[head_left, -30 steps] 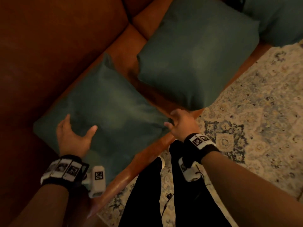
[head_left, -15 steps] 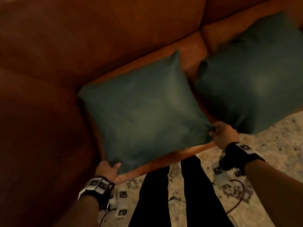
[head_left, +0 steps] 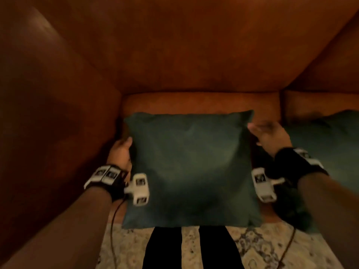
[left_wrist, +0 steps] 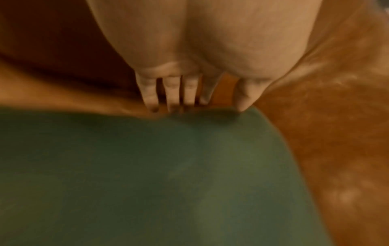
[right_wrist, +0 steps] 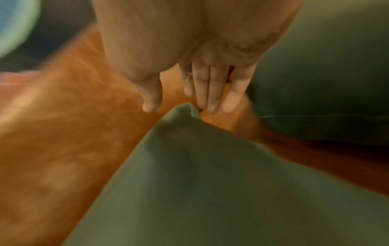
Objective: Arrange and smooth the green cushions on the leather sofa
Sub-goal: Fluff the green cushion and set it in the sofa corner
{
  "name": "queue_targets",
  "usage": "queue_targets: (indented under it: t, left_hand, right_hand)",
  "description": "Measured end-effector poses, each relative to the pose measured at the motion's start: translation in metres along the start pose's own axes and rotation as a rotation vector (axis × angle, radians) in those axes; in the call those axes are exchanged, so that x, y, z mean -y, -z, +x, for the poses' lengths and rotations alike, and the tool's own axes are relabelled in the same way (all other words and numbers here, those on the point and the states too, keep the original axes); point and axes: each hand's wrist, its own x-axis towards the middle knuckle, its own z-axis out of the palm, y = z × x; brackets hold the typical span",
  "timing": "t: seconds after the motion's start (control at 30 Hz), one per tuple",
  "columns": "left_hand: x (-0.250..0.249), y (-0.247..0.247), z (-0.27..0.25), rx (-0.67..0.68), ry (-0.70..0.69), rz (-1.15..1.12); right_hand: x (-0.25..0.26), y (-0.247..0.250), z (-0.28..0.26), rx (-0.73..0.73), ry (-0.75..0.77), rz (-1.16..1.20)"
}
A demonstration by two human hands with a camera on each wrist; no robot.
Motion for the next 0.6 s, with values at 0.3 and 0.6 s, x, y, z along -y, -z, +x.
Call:
queue_targets:
  t: [0.3, 0.6]
  left_hand:
    - [-0.04, -0.013, 0.057, -0.054, -0.032, 0.205]
    - [-0.057, -0.003, 0.05, -0.014, 0.066, 0.045]
  right_hand:
    - [0.024, -0.013, 0.078, 0.029, -0.045, -0.151]
    - [0.047, 0.008, 0.069, -0.034, 0.053, -0.386]
